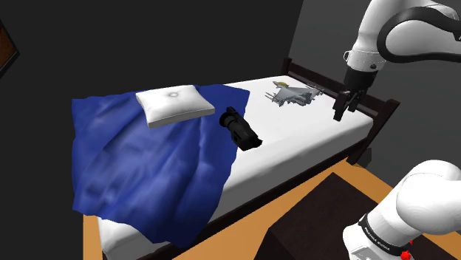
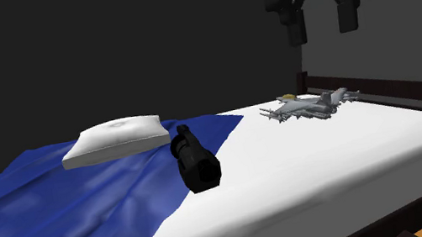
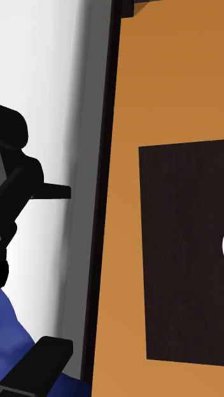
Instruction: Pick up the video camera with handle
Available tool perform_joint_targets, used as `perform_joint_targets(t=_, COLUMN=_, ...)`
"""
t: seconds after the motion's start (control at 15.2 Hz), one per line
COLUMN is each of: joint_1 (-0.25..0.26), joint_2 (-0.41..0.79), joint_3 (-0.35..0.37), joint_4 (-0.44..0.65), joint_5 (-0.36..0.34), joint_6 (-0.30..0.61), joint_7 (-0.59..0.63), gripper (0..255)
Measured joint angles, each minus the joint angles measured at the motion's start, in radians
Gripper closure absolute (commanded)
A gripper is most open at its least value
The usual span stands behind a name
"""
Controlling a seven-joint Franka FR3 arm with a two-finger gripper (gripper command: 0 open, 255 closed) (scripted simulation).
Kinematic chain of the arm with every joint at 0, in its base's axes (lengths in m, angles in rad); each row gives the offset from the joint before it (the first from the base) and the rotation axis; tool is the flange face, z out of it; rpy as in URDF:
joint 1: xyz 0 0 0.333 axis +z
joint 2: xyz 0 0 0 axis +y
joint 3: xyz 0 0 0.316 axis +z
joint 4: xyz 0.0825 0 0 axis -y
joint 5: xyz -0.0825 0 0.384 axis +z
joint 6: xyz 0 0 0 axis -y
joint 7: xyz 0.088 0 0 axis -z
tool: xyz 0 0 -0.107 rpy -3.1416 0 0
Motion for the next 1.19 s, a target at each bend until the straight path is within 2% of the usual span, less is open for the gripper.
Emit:
perform_joint_targets(t=0.13, joint_1=0.000, joint_2=0.014, joint_3=-0.001, joint_4=-0.003, joint_5=0.001, joint_6=0.017, joint_7=0.002, gripper=0)
perform_joint_targets(t=0.33, joint_1=0.005, joint_2=0.092, joint_3=0.002, joint_4=0.005, joint_5=0.011, joint_6=0.095, joint_7=0.019, gripper=0)
perform_joint_targets(t=0.86, joint_1=0.021, joint_2=0.363, joint_3=0.011, joint_4=0.061, joint_5=0.042, joint_6=0.336, joint_7=0.065, gripper=0)
perform_joint_targets(t=1.19, joint_1=0.028, joint_2=0.558, joint_3=0.013, joint_4=0.159, joint_5=0.059, joint_6=0.450, joint_7=0.082, gripper=0)
